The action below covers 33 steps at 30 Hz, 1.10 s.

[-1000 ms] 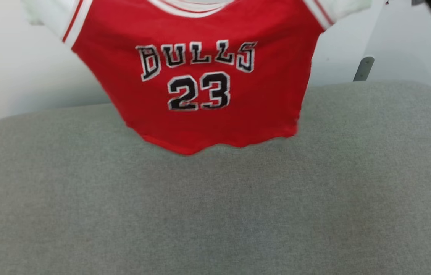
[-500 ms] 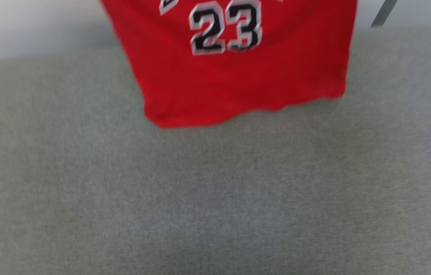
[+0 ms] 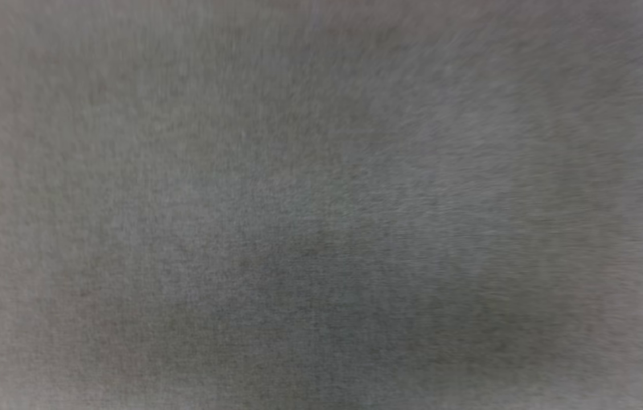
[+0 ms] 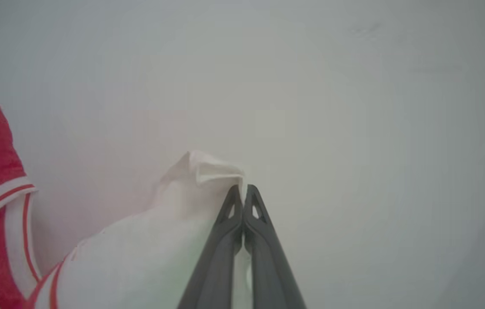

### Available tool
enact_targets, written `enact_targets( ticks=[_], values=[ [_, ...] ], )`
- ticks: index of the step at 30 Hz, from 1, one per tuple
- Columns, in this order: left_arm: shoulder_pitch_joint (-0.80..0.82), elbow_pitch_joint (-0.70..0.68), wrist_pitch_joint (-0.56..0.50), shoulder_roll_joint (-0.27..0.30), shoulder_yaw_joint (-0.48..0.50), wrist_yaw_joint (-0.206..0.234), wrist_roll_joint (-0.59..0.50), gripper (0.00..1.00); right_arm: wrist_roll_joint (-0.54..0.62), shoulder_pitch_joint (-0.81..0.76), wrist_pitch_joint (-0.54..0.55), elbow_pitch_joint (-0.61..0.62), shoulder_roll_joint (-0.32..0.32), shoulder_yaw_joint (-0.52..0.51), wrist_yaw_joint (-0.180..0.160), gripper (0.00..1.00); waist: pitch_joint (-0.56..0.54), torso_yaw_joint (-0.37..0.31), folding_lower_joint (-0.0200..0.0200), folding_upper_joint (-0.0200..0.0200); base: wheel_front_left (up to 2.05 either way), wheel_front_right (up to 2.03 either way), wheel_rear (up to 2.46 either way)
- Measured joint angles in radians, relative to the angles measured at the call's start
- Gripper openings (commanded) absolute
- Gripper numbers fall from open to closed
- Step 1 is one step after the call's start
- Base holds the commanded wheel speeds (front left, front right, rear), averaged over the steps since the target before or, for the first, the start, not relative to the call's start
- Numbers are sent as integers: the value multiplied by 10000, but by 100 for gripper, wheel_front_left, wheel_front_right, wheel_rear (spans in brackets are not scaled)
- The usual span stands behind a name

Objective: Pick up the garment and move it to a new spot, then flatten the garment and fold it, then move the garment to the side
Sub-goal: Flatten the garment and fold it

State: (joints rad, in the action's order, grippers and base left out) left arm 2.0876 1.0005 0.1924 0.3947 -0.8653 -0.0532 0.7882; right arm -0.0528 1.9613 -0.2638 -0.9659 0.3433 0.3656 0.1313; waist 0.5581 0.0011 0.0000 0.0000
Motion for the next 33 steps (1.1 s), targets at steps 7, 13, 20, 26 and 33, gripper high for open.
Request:
enact_targets(
  ticks=[7, 13, 20, 26, 33],
  values=[
    [-1429, 867, 493, -280, -67, -366, 194, 0, 1005, -2205, 12, 416, -391, -1011, 2, 0, 1106, 550, 0, 0, 0, 0, 0],
    [-2532, 1264, 441, -359, -186, -652, 504, 0, 731, -3394, 6, 610, -272, -729, 2, 0, 1102, 1034, 0, 0, 0, 0, 0],
    [-4678, 313, -441, -190, -976, -757, 1214, 0, -943, -5218, 12, 194, 194, 458, 2, 0, 243, 1266, 0, 0, 0, 0, 0],
    [-6976, -1187, -1149, 909, -1603, -757, 2236, 0, -3329, -7734, 669, 953, 736, 1708, 0, 0, -868, 1257, 0, 0, 0, 0, 0],
    [-9751, -2828, -1546, 2288, -2155, -755, 2957, 0, -5497, -10795, 1342, 2984, 2263, 2479, 0, 0, -2281, 1133, 0, 0, 0, 0, 0]
  ],
)
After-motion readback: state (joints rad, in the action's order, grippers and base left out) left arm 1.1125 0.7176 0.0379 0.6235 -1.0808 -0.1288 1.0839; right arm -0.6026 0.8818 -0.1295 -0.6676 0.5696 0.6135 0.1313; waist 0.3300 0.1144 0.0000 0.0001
